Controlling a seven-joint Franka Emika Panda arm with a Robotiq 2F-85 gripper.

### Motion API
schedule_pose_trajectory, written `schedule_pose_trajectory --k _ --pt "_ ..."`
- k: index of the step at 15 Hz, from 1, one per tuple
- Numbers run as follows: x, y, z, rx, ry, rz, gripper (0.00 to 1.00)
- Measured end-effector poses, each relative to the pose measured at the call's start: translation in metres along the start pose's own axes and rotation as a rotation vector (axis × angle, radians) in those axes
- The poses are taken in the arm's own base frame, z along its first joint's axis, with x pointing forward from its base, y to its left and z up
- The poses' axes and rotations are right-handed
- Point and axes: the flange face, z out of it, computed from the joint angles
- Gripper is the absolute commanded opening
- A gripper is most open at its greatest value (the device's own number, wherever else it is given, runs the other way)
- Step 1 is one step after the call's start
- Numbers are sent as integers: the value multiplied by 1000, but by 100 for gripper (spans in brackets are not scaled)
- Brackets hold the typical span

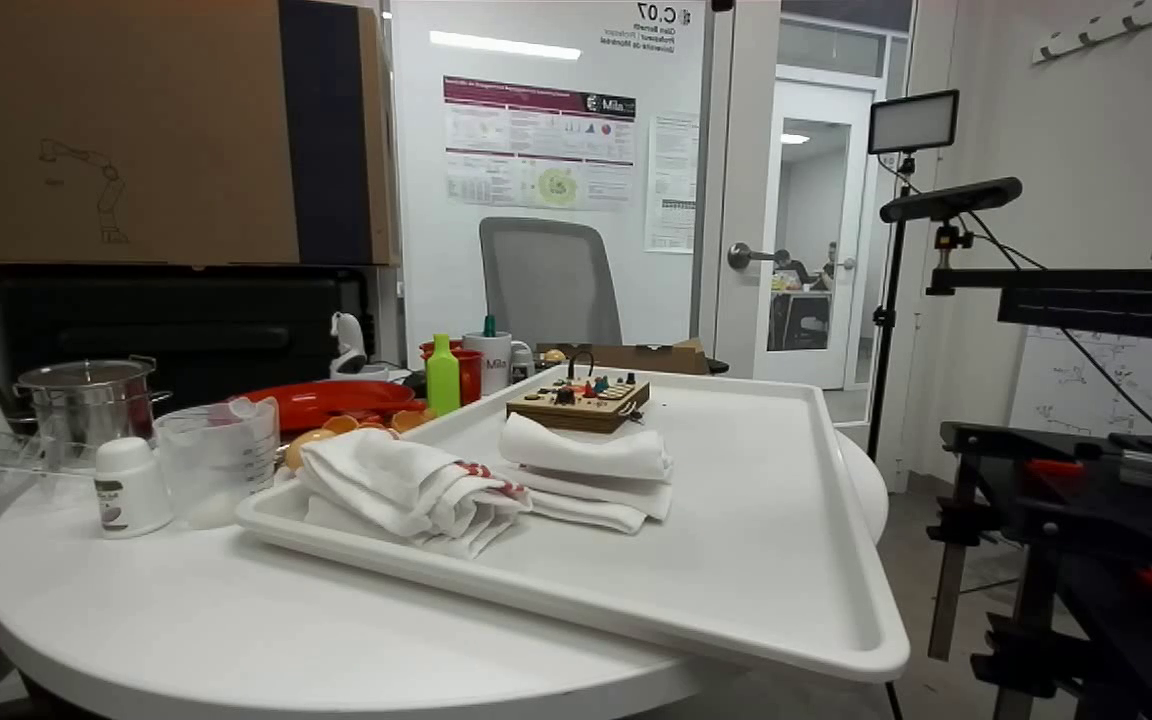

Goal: Switch on the switch on the board

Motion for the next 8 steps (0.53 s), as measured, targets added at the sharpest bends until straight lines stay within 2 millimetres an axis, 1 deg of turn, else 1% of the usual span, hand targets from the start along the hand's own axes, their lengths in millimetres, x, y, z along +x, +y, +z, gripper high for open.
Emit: schedule_pose_trajectory --k 3,5,7,8 --pt "1 -2 0 -1 0 -4 100" --pt "4 -8 0 -3 0 -17 100" --pt "13 -20 -1 -12 7 -48 100" --pt "20 -29 -1 -17 13 -69 100"
